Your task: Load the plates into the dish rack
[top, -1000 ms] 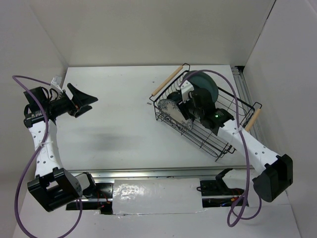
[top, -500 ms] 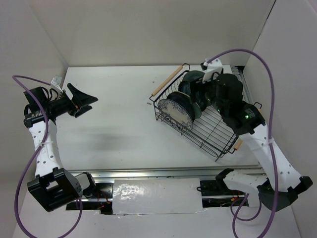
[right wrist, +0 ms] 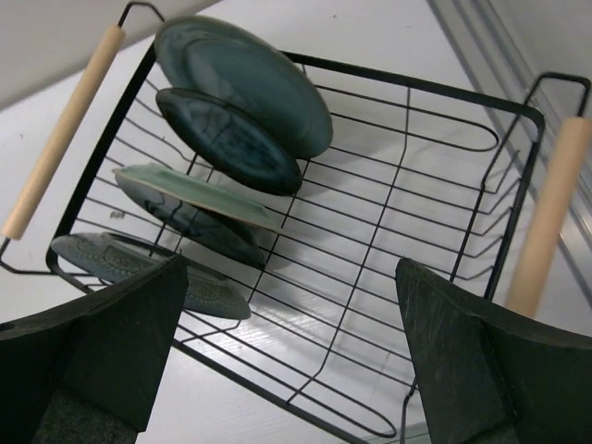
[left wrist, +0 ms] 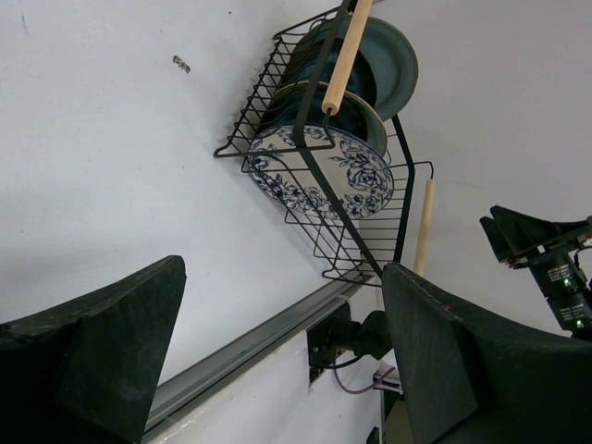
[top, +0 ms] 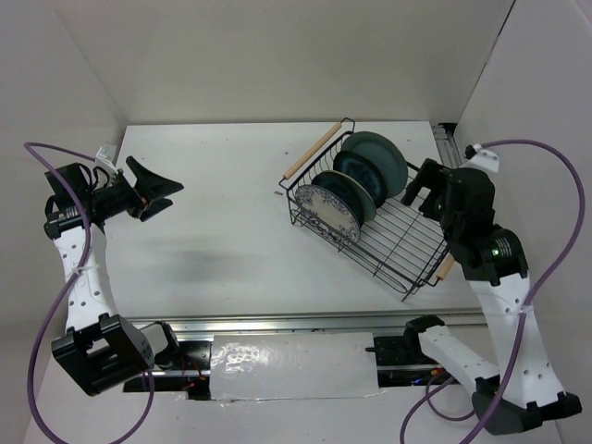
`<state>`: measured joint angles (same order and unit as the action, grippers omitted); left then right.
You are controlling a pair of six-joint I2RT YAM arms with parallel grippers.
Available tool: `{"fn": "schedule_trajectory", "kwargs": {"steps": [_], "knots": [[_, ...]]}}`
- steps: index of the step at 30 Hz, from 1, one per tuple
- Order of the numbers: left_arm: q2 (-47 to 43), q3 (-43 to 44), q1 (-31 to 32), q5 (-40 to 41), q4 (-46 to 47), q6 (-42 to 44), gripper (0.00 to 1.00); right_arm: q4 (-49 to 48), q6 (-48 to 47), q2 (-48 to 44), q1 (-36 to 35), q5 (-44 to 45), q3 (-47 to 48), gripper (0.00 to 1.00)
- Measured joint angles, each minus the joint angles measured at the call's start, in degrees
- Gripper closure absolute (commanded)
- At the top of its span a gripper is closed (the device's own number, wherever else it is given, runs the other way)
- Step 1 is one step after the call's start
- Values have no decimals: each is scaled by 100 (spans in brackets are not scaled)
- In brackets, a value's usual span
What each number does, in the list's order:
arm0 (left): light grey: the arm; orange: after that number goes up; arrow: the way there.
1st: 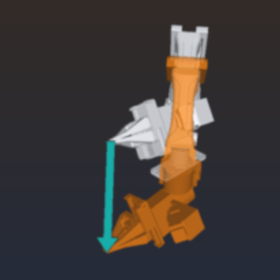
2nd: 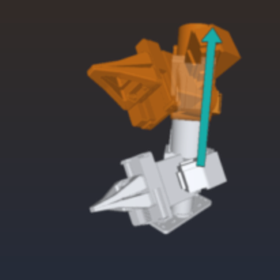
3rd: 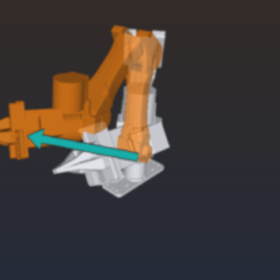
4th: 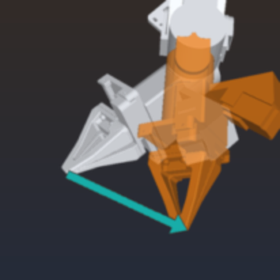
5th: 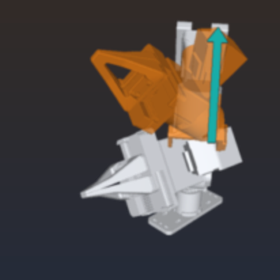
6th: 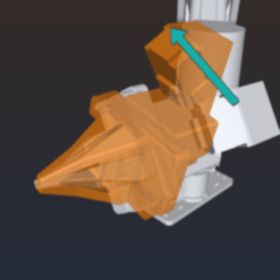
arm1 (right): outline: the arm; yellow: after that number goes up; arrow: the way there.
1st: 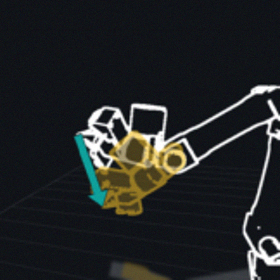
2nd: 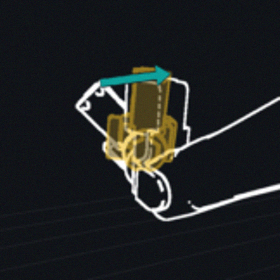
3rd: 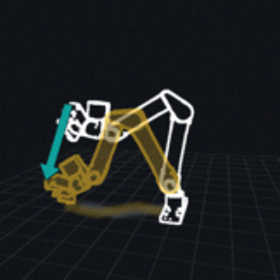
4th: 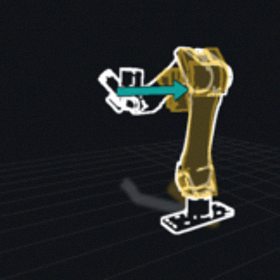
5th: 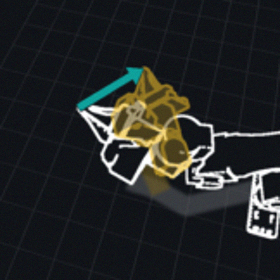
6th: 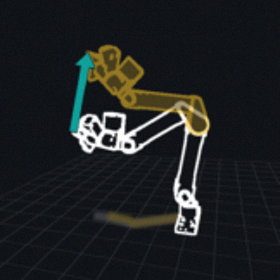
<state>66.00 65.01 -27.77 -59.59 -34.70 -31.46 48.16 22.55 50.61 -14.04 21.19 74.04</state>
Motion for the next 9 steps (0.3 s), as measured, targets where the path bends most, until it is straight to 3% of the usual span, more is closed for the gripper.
{"fn": "schedule_trajectory", "kwargs": {"steps": [9], "knots": [[-4, 0, 0, 2, -70, 111, 1, 179, 623, -1064, 326, 389, -411, 0]]}}
